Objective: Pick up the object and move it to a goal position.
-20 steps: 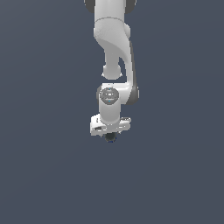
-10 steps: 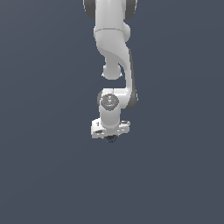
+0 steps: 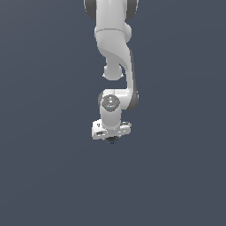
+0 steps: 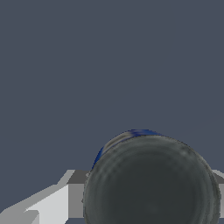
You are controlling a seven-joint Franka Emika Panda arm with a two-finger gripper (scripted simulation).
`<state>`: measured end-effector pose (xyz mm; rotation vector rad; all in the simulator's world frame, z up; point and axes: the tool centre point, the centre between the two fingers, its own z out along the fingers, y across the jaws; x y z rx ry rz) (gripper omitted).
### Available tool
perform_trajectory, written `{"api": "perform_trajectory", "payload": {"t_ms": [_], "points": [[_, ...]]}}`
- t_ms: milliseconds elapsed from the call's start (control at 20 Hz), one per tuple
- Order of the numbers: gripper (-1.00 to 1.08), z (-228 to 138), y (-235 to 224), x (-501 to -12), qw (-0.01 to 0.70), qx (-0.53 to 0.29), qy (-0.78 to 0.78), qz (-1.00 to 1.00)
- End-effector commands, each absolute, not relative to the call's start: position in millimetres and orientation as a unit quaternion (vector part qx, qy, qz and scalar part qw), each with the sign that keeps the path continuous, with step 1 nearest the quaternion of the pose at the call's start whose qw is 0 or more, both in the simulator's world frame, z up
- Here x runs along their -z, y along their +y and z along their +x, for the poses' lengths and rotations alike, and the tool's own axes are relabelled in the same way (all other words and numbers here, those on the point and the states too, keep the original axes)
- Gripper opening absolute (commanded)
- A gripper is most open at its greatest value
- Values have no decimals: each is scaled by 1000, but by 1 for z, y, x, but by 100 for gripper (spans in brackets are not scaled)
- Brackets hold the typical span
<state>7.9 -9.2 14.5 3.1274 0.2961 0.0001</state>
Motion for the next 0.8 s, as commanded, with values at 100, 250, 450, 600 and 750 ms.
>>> {"api": "perform_trajectory", "payload": {"t_ms": [100, 250, 450, 600, 750], "points": [[-100, 7, -8, -15, 0, 0, 94, 996], [-100, 2, -3, -16, 0, 0, 94, 996], [-100, -8, 7, -19, 0, 0, 94, 996], [-100, -19, 19, -23, 0, 0, 94, 996], [-100, -34, 35, -28, 0, 0, 94, 996]]}}
